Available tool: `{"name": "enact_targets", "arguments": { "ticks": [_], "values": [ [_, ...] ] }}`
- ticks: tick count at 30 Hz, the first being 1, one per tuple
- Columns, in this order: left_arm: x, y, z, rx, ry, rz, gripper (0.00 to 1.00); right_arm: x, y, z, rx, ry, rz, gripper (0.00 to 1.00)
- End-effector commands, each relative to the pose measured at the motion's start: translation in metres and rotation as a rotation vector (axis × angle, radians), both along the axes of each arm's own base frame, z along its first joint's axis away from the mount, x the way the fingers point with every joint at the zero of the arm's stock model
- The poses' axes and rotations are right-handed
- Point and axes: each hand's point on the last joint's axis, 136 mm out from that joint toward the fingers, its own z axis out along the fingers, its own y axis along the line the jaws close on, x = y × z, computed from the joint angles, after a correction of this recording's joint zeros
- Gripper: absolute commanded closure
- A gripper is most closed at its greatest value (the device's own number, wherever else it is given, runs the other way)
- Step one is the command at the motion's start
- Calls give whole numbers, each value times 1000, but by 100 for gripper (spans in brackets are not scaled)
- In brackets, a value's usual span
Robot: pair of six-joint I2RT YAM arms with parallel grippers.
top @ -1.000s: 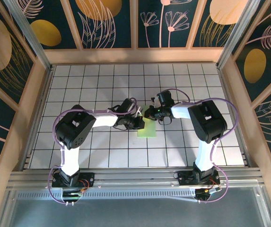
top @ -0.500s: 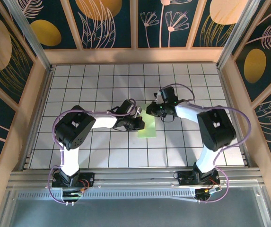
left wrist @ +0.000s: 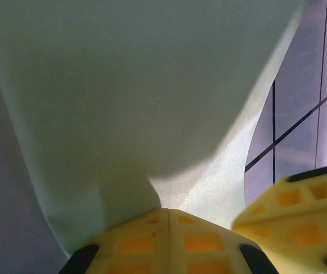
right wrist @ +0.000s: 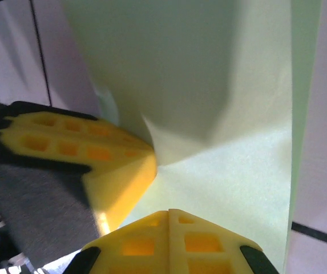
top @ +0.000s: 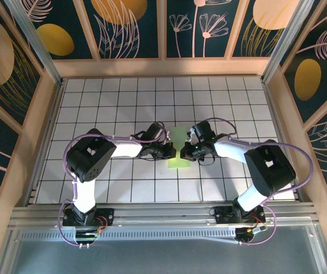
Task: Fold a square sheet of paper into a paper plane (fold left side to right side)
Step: Hold the square sheet of paper at the center of the table, then first fold the square sheet of paper in half at the center of the table.
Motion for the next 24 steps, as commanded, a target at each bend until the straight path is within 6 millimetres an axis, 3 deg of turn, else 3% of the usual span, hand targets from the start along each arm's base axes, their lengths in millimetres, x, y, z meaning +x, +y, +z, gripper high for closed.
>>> {"name": "enact_targets", "arguments": {
  "ticks": [1,4,8,13,24],
  "values": [
    [-19,11,-21,77,71,6,100,0,-4,-15,-46,10,-19,100],
    [-16,10,-17,64,65,12,100,-4,-11,-26,-88,27,-23,100],
    [3,-4,6,-1,23,24,100,-11,-21,-39,-141,50,-17,100],
    [25,-6,18,-46,1,43,100,-14,-30,-51,-201,66,-10,100],
    [41,-3,3,-44,-11,50,100,-17,-40,-58,-261,73,-8,100]
  ]
}}
